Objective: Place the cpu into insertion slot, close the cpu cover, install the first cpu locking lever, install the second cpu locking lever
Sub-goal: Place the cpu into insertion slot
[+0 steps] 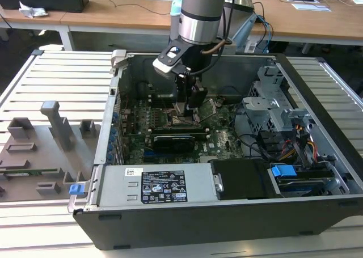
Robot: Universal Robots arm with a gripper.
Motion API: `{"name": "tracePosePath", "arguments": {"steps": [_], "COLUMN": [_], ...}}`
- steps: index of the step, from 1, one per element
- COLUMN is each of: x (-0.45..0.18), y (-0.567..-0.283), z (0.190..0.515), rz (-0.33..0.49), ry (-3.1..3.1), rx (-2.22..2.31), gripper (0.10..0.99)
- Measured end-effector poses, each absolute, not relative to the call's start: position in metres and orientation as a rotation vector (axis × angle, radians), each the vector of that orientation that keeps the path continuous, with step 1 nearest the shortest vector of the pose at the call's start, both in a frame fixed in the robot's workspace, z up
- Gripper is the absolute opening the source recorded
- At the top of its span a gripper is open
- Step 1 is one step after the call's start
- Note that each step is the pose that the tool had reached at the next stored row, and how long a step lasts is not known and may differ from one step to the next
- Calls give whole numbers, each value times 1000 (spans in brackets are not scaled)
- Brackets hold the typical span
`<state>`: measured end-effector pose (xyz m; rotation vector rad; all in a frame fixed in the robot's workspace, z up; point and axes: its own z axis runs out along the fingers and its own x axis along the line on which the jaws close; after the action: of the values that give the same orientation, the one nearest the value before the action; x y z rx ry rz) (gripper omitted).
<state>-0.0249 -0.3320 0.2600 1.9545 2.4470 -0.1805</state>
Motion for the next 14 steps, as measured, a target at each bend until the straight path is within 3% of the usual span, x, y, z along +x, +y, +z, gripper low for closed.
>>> {"name": "tracePosePath", "arguments": {"steps": [9,14], "x": [-25,-25], "y": [-332,-332], "z": [259,258], "rz": [-190,-156], "ry": [2341,2293], "rx": [2082,2174], "gripper": [541,541]}}
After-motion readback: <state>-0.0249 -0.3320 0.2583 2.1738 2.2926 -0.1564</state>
